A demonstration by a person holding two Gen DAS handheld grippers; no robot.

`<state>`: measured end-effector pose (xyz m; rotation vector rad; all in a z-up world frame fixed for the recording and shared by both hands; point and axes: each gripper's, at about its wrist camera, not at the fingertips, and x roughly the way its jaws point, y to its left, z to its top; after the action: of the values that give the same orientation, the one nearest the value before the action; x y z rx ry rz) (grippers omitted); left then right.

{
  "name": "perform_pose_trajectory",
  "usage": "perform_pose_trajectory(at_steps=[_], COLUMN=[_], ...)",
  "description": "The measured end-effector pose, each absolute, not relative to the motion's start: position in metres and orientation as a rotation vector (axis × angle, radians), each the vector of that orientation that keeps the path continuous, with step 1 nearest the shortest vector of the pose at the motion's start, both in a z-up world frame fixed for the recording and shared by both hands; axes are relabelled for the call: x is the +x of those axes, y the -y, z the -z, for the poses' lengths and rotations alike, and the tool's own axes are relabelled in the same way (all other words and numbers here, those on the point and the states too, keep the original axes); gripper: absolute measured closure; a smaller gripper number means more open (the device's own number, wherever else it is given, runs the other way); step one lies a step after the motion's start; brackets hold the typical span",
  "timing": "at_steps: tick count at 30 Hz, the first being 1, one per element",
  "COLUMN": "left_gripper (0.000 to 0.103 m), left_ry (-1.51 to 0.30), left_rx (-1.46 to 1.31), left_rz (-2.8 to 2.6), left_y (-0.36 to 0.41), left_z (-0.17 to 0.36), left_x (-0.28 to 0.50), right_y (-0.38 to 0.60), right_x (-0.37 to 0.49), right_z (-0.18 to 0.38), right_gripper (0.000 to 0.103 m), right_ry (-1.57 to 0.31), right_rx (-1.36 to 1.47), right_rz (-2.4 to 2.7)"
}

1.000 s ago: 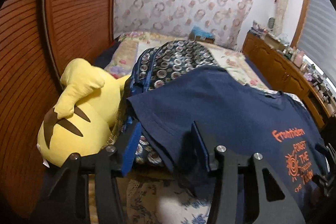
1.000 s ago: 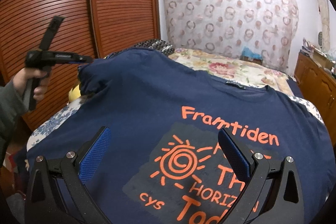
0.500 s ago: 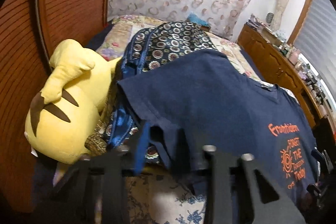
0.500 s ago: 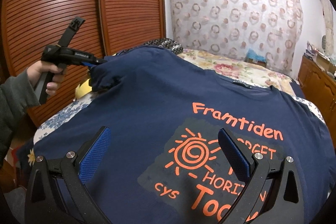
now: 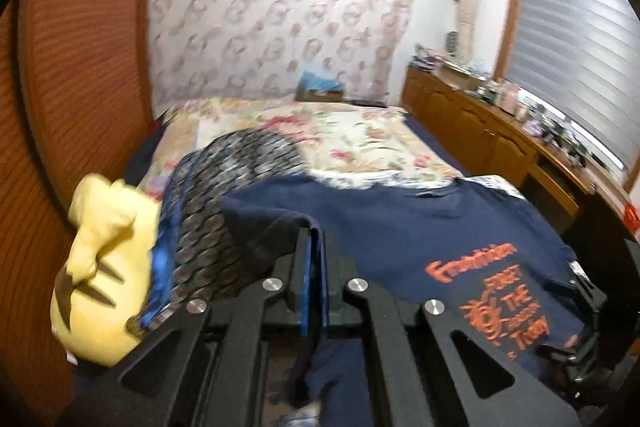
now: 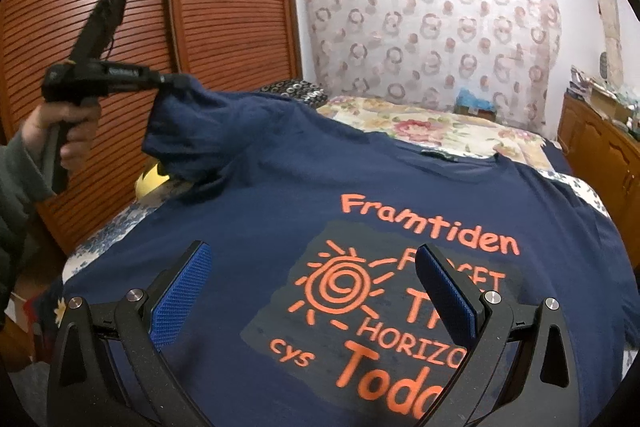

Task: Fold small clothes

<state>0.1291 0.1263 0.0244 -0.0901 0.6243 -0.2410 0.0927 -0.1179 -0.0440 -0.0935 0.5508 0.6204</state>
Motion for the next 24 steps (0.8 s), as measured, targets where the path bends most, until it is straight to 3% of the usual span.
perform_pose_trajectory(at_steps=[12,19,24], left_gripper=[0.100,0.079,0.070], left_ry=[-0.677,-0.657,-0.629], left_rx=[-0.013,-0.021,0.005], left_rz=[0.424,0.426,0.359], left_y=[-0.024,-0.026,-0.041], left_z=[-0.031,-0.032,-0.026], left_x=[0.145,0.122,0.104], right_y=[0.156,0.166,0.166], right_x=[0.096,0.100,0.103], right_z=[0.041,0.041,0.040], right_gripper=[0.000,0.000,0.000], right_ry=[-0.553,-0.563,-0.563], right_rx=[-0.038,-0.027,-0.035], right_rz=[-0.559,-0.542,-0.549])
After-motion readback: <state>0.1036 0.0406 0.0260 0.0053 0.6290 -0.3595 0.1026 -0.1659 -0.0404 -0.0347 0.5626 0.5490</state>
